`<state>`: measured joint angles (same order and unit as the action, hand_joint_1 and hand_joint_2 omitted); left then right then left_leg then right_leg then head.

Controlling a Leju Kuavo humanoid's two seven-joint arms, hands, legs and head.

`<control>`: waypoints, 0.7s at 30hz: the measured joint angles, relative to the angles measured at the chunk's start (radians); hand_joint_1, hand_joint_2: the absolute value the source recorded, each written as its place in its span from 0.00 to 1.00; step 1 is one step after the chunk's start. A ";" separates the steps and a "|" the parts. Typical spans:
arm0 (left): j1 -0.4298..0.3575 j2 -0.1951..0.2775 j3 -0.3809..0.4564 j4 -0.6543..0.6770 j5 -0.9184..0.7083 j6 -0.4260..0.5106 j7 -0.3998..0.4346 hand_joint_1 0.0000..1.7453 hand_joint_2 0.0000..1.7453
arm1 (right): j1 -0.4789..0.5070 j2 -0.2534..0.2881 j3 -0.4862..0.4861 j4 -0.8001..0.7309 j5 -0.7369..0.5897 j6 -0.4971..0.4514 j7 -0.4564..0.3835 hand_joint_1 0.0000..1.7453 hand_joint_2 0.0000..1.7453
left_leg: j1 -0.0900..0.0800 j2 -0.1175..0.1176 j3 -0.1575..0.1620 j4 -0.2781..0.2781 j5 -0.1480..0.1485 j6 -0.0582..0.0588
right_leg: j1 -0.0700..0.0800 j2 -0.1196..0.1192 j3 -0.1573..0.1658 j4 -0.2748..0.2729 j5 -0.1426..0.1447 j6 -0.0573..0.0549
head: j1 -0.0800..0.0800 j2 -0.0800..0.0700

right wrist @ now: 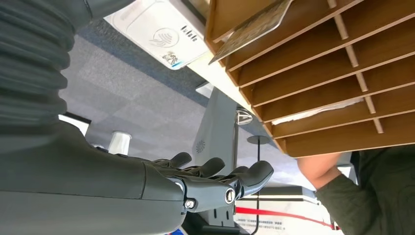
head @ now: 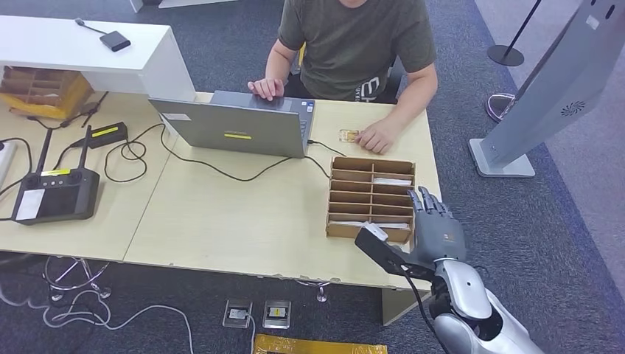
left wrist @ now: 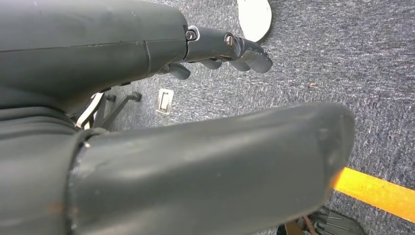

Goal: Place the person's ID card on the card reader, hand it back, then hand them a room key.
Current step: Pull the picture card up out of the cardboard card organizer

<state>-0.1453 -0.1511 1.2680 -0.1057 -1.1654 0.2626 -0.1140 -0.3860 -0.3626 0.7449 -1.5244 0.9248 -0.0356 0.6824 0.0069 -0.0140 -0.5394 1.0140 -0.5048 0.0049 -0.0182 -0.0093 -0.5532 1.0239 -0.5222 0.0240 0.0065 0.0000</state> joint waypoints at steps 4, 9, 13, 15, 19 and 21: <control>0.000 0.000 0.000 0.000 0.003 -0.001 0.000 0.00 0.00 | 0.000 0.020 0.001 0.010 -0.003 -0.012 -0.002 0.00 1.00 | 0.000 0.000 0.000 0.000 0.000 0.000 | 0.000 0.000 0.000 0.000 0.000 0.000 | 0.000 0.000; 0.000 0.000 0.000 0.000 0.017 0.000 0.000 0.00 0.00 | -0.003 0.048 0.003 0.029 0.001 -0.022 -0.010 0.00 1.00 | 0.000 0.000 0.000 0.000 0.000 0.000 | 0.000 0.000 0.000 0.000 0.000 0.000 | 0.000 0.000; 0.000 -0.001 0.000 0.000 0.028 0.001 0.000 0.00 0.00 | -0.015 0.073 0.007 0.055 0.007 -0.023 -0.022 0.00 1.00 | 0.000 0.000 0.000 0.000 0.000 0.000 | 0.000 0.000 0.000 0.000 0.000 0.000 | 0.000 0.000; 0.000 -0.001 0.000 0.000 0.029 0.001 0.000 0.00 0.00 | -0.020 0.081 0.012 0.062 0.009 -0.023 -0.025 0.00 1.00 | 0.000 0.000 0.000 0.000 0.000 0.000 | 0.000 0.000 0.000 0.000 0.000 0.000 | 0.000 0.000; 0.000 -0.001 0.000 0.000 0.034 0.002 0.000 0.00 0.00 | -0.031 0.098 0.017 0.080 0.012 -0.023 -0.034 0.00 1.00 | 0.000 0.000 0.000 0.000 0.000 0.000 | 0.000 0.000 0.000 0.000 0.000 0.000 | 0.000 0.000; 0.000 -0.001 0.000 0.000 0.038 0.003 0.000 0.00 0.00 | -0.034 0.104 0.018 0.088 0.012 -0.022 -0.038 0.00 1.00 | 0.000 0.000 0.000 0.000 0.000 0.000 | 0.000 0.000 0.000 0.000 0.000 0.000 | 0.000 0.000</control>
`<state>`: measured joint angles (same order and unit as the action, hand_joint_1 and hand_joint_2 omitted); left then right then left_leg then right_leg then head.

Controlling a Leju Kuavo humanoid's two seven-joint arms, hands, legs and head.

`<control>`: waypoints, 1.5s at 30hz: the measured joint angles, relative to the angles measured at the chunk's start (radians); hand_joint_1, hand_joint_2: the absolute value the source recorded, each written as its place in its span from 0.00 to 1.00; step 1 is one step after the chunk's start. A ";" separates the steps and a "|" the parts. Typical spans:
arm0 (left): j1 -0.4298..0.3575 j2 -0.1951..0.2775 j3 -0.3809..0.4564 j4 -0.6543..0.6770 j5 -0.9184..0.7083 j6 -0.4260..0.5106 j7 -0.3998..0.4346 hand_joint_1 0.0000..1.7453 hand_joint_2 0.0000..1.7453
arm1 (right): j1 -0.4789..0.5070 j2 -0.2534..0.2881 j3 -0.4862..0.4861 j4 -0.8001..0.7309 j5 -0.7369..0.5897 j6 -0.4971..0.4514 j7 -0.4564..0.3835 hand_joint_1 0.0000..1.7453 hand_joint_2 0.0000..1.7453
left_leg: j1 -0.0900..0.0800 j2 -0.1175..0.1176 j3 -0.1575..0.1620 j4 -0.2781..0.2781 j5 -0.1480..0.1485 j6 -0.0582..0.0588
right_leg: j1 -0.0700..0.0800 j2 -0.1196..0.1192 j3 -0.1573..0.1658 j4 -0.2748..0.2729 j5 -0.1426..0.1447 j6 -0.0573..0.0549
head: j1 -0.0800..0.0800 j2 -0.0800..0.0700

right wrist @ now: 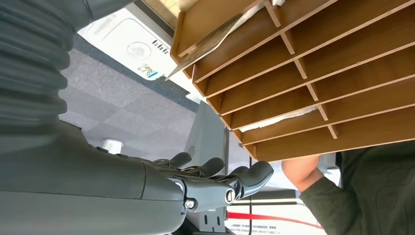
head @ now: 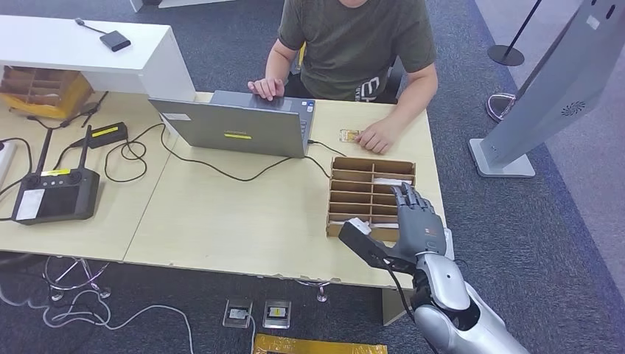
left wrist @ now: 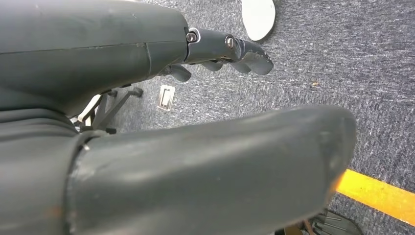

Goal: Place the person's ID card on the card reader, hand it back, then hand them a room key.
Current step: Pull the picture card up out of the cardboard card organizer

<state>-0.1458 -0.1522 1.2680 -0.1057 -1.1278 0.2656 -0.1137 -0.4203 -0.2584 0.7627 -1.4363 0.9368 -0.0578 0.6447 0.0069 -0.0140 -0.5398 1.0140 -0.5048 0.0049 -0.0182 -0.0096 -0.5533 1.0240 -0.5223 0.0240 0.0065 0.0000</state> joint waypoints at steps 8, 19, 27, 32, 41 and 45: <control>0.000 0.000 0.000 0.000 0.016 0.006 0.003 0.00 0.00 | -0.019 0.020 0.007 0.040 0.001 0.003 -0.012 0.00 1.00 | 0.000 0.000 0.000 0.000 0.000 0.000 | 0.000 0.000 0.000 0.000 0.000 0.000 | 0.000 0.000; 0.000 -0.001 0.000 0.000 0.017 0.013 0.005 0.00 0.00 | -0.043 0.037 0.014 0.105 0.000 0.003 -0.021 0.00 1.00 | 0.000 0.000 0.000 0.000 0.000 0.000 | 0.000 0.000 0.000 0.000 0.000 0.000 | 0.000 0.000; 0.000 -0.001 0.000 0.000 0.011 0.013 0.005 0.00 0.00 | -0.052 0.039 0.014 0.148 -0.001 -0.003 -0.024 0.00 1.00 | 0.000 0.000 0.000 0.000 0.000 0.000 | 0.000 0.000 0.000 0.000 0.000 0.000 | 0.000 0.000; 0.000 -0.001 0.000 0.000 0.006 0.014 0.005 0.00 0.00 | -0.053 0.039 0.013 0.164 0.005 -0.007 -0.022 0.00 1.00 | 0.000 0.000 0.000 0.000 0.000 0.000 | 0.000 0.000 0.000 0.000 0.000 0.000 | 0.000 0.000; 0.000 -0.001 0.000 0.000 0.001 0.014 0.005 0.00 0.00 | -0.052 0.039 0.009 0.186 0.017 -0.014 -0.019 0.00 1.00 | 0.000 0.000 0.000 0.000 0.000 0.000 | 0.000 0.000 0.000 0.000 0.000 0.000 | 0.000 0.000; 0.000 -0.001 0.000 0.000 0.000 0.014 0.005 0.00 0.00 | -0.052 0.039 0.009 0.194 0.020 -0.014 -0.019 0.00 1.00 | 0.000 0.000 0.000 0.000 0.000 0.000 | 0.000 0.000 0.000 0.000 0.000 0.000 | 0.000 0.000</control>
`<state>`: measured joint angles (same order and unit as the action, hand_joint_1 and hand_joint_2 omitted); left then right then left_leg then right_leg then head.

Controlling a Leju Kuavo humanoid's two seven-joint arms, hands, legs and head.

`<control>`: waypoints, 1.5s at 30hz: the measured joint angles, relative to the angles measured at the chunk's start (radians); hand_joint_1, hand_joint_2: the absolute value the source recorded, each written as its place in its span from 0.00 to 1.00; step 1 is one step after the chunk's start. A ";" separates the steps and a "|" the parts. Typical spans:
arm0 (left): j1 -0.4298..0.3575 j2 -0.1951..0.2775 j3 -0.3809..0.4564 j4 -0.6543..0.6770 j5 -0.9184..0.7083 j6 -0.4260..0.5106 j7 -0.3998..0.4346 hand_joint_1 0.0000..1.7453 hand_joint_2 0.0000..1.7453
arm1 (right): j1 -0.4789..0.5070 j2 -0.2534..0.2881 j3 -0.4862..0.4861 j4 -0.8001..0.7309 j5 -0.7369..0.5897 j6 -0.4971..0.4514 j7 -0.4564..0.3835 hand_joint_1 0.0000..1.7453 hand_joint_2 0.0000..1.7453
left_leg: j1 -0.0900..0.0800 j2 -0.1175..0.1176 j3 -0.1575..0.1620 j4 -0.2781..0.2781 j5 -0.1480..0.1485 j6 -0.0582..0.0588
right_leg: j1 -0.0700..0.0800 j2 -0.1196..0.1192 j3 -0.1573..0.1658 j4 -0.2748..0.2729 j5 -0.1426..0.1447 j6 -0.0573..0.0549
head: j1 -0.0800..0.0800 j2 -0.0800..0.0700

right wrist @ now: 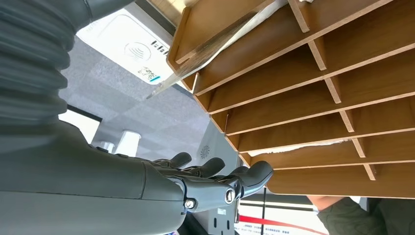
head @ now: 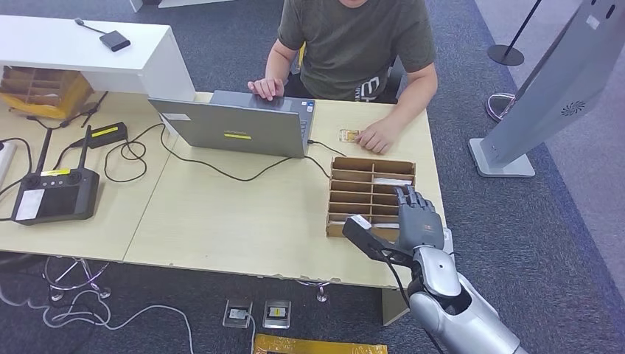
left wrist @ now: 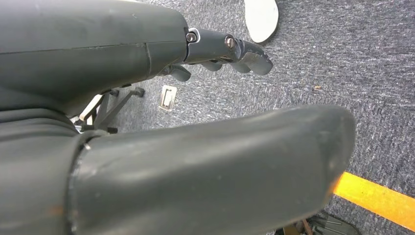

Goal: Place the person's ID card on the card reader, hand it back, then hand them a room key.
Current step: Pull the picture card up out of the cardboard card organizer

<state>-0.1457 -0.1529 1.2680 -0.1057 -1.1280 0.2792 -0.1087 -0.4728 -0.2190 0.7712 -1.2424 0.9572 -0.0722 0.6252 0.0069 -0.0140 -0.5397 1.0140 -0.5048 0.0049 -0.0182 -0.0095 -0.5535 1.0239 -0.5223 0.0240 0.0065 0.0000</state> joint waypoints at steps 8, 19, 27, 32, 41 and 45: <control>0.000 0.000 0.000 0.000 -0.001 0.000 0.000 0.00 0.00 | 0.000 0.006 0.000 0.014 0.010 0.000 0.000 0.00 1.00 | 0.000 0.000 0.000 0.000 0.000 0.000 | 0.000 0.000 0.000 0.000 0.000 0.000 | 0.000 0.000; 0.000 0.000 0.000 0.000 -0.001 0.001 0.000 0.00 0.00 | 0.000 0.015 0.000 0.017 0.015 0.002 -0.001 0.00 1.00 | 0.000 0.000 0.000 0.000 0.000 0.000 | 0.000 0.000 0.000 0.000 0.000 0.000 | 0.000 0.000; 0.000 0.000 0.000 0.000 -0.004 0.001 0.000 0.00 0.00 | 0.001 0.017 0.000 0.023 0.017 0.003 -0.002 0.77 1.00 | 0.000 0.000 0.000 0.000 0.000 0.000 | 0.000 0.000 0.000 0.000 0.000 0.000 | 0.000 0.000; 0.000 0.000 0.000 0.000 -0.011 0.000 0.000 0.00 0.00 | 0.001 0.019 0.000 0.023 0.025 0.015 -0.003 1.00 1.00 | 0.000 0.000 0.000 0.000 0.000 0.000 | 0.000 0.000 0.000 0.000 0.000 0.000 | 0.000 0.000; 0.000 0.000 0.000 0.000 -0.021 -0.004 0.000 0.00 0.00 | 0.002 0.019 0.000 0.023 0.034 0.027 -0.002 1.00 1.00 | 0.000 0.000 0.000 0.000 0.000 0.000 | 0.000 0.000 0.000 0.000 0.000 0.000 | 0.000 0.000; 0.000 0.001 0.000 0.000 -0.027 -0.008 0.000 0.00 0.00 | 0.003 0.019 -0.001 0.023 0.038 0.039 0.002 1.00 1.00 | 0.000 0.000 0.000 0.000 0.000 0.000 | 0.000 0.000 0.000 0.000 0.000 0.000 | 0.000 0.000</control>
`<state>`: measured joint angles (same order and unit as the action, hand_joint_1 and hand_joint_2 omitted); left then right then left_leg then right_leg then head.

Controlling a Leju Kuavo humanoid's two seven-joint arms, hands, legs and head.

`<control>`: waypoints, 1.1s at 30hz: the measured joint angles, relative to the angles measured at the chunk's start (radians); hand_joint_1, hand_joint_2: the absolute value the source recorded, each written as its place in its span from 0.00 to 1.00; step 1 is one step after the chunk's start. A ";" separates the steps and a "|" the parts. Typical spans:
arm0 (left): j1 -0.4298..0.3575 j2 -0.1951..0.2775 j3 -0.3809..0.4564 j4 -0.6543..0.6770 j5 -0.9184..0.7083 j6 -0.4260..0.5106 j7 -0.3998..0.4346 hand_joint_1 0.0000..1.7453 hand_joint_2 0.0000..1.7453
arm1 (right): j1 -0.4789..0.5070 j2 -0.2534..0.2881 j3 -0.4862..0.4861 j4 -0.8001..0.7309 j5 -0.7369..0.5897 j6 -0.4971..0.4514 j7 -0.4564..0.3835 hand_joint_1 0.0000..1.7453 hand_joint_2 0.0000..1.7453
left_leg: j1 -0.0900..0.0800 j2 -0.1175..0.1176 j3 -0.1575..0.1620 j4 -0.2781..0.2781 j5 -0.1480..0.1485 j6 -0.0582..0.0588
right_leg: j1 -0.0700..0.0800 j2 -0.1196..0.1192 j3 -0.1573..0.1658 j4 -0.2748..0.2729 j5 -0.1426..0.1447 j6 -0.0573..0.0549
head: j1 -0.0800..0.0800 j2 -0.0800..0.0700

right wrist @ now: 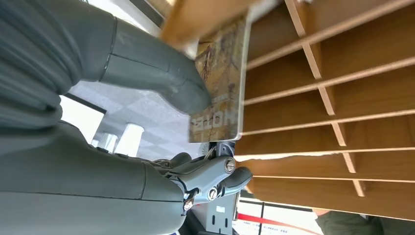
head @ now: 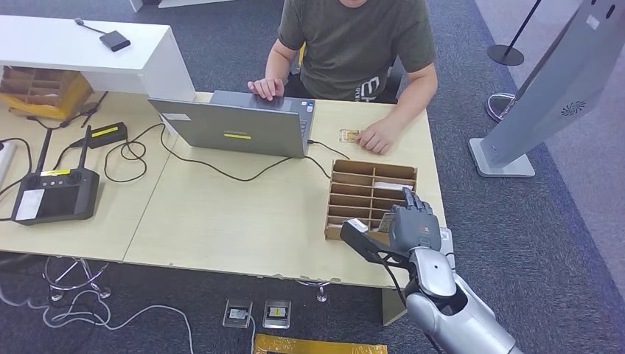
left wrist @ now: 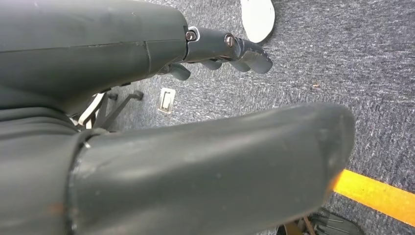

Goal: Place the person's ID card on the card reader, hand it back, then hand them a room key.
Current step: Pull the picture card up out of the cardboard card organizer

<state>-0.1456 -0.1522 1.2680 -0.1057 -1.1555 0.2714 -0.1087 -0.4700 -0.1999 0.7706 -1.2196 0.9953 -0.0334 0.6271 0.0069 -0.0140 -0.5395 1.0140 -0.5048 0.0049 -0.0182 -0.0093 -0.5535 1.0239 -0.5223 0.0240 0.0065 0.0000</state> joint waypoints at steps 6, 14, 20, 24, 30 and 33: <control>0.000 0.000 0.000 0.000 -0.009 -0.004 0.000 0.00 0.00 | 0.005 0.000 0.000 0.000 0.007 0.009 0.004 1.00 1.00 | 0.000 0.000 0.000 0.000 0.000 0.000 | 0.000 0.000 0.000 0.000 0.000 0.000 | 0.000 0.000; 0.000 0.000 0.000 0.000 -0.017 -0.008 0.000 0.00 0.00 | 0.007 0.000 0.000 0.000 0.011 0.015 0.004 1.00 1.00 | 0.000 0.000 0.000 0.000 0.000 0.000 | 0.000 0.000 0.000 0.000 0.000 0.000 | 0.000 0.000; 0.000 0.000 0.001 0.000 -0.024 -0.010 -0.001 0.00 0.00 | 0.007 0.000 0.000 0.000 0.025 0.003 0.002 1.00 1.00 | 0.000 0.000 0.000 0.000 0.000 0.000 | 0.000 0.000 0.000 0.000 0.000 0.000 | 0.000 0.000; 0.000 0.001 0.002 0.000 -0.030 -0.012 -0.003 0.00 0.00 | 0.004 0.000 -0.006 -0.007 0.059 -0.027 0.003 1.00 1.00 | 0.000 0.000 0.000 0.000 0.000 0.000 | 0.000 0.000 0.000 0.000 0.000 0.000 | 0.000 0.000; 0.001 0.001 0.001 0.000 -0.049 -0.012 -0.014 0.00 0.00 | -0.030 -0.007 -0.032 -0.125 0.165 -0.061 0.030 1.00 1.00 | 0.000 0.001 0.001 0.000 0.000 0.000 | 0.000 0.002 0.000 0.000 0.000 0.000 | 0.000 0.000; 0.002 0.001 0.001 0.000 -0.061 -0.012 -0.017 0.00 0.00 | -0.047 -0.018 -0.052 -0.204 0.213 -0.061 0.040 1.00 1.00 | 0.000 0.001 0.001 0.000 0.000 0.000 | 0.000 0.001 0.000 0.000 0.000 0.000 | 0.000 0.000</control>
<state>-0.1439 -0.1511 1.2687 -0.1057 -1.2164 0.2595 -0.1256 -0.5173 -0.2181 0.7190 -1.4232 1.2078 -0.0941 0.6672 0.0068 -0.0131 -0.5387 1.0140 -0.5047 0.0049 -0.0182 -0.0079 -0.5535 1.0240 -0.5219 0.0239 0.0065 0.0000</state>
